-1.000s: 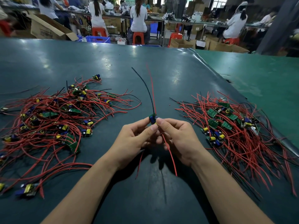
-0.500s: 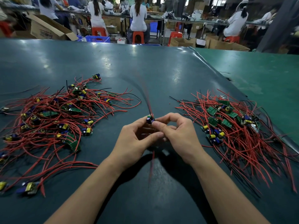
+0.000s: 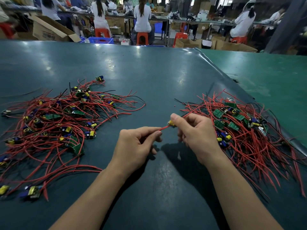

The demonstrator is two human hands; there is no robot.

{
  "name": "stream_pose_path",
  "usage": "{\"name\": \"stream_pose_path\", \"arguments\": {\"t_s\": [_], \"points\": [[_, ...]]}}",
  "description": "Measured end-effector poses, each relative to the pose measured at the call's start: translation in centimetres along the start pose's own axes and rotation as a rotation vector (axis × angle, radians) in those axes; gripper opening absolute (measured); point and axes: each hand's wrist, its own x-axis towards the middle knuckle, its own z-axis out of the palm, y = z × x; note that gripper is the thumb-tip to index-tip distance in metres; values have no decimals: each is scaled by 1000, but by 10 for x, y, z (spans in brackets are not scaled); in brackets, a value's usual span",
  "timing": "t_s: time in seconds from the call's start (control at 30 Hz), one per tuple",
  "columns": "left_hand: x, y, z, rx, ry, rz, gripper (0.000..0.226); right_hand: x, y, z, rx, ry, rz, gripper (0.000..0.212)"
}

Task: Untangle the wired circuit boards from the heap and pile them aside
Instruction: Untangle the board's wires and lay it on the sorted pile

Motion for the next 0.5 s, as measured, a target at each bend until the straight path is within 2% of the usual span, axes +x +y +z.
{"name": "stream_pose_path", "arguments": {"t_s": [0.13, 0.2, 0.3, 0.37, 0.43, 0.5], "points": [[7, 1, -10, 189, 138, 102, 11, 6, -2, -4, 137, 330, -5, 35], [9, 3, -11, 190, 236, 73, 11, 7, -4, -6, 186, 540, -56, 35], [12, 1, -18, 220, 397, 16, 13, 8, -9, -18, 455, 767, -69, 30], [13, 0, -21, 272, 434, 17, 14, 8, -8, -20, 591, 773, 122, 31], [11, 0, -20, 317, 412, 41, 13, 7, -4, -15, 626, 663, 328, 30], [9, 1, -18, 364, 393, 73, 13, 7, -3, -10, 632, 553, 403, 27]]}}
